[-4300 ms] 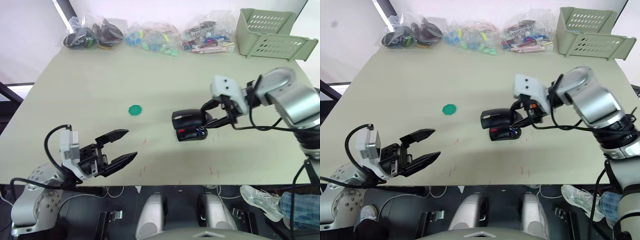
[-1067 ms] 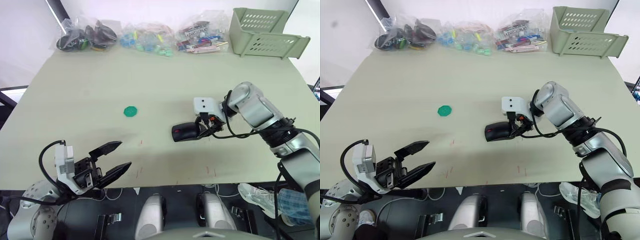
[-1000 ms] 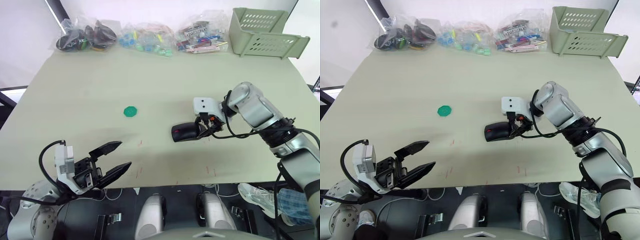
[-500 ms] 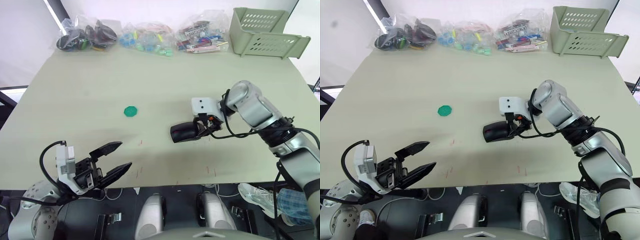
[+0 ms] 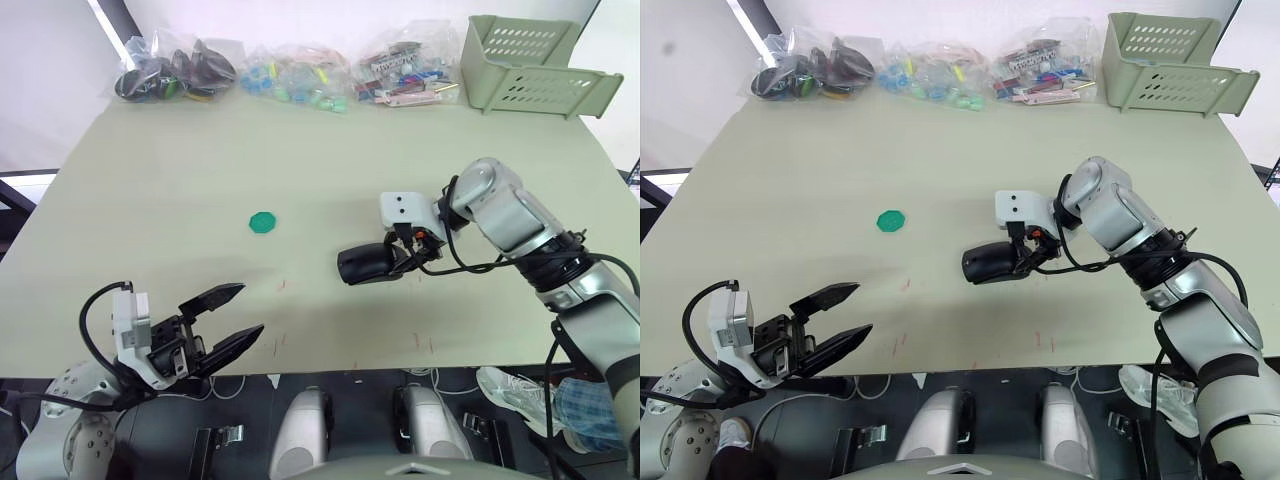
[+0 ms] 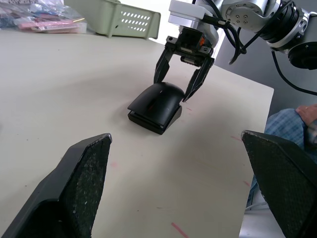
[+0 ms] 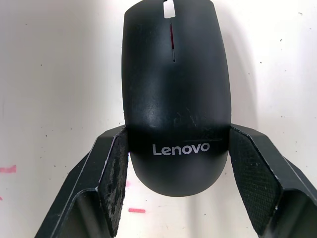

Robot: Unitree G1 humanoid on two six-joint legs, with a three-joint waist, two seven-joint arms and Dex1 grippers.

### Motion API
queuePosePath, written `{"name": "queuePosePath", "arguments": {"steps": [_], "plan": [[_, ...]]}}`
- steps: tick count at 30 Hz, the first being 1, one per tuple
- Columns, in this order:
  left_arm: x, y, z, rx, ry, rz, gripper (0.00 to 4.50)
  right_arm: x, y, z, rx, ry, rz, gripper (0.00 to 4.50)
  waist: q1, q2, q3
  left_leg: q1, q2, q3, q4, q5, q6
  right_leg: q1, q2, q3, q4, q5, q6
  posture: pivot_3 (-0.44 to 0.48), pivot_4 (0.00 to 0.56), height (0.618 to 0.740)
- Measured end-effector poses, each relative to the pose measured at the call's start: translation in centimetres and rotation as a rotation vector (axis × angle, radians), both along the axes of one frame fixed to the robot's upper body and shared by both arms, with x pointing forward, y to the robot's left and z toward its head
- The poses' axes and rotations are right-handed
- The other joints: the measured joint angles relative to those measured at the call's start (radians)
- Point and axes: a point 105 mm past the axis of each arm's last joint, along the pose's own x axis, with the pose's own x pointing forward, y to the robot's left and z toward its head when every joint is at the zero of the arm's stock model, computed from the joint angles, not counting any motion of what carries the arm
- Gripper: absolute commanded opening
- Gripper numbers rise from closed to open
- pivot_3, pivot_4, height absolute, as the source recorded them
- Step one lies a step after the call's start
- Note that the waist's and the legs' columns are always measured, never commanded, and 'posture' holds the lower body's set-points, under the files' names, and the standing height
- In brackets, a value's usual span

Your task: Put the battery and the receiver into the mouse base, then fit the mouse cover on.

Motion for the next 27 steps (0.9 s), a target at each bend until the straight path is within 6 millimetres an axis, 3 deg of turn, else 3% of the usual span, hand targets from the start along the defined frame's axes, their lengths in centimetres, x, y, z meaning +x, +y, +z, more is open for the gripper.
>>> {"name": "queuePosePath", "arguments": {"steps": [27], "plan": [[-0.03, -0.21, -0.20, 0.007, 0.002, -0.018, 4.50, 0.27, -0.71, -0.39, -0.039, -0.003, -0.013, 2.82, 0.000, 0.000, 0.000, 0.000, 0.000, 0.000, 0.000, 0.000, 0.000, 0.000, 0.000, 0.000, 0.000, 0.000, 0.000, 0.000, 0.150, 0.740]]}}
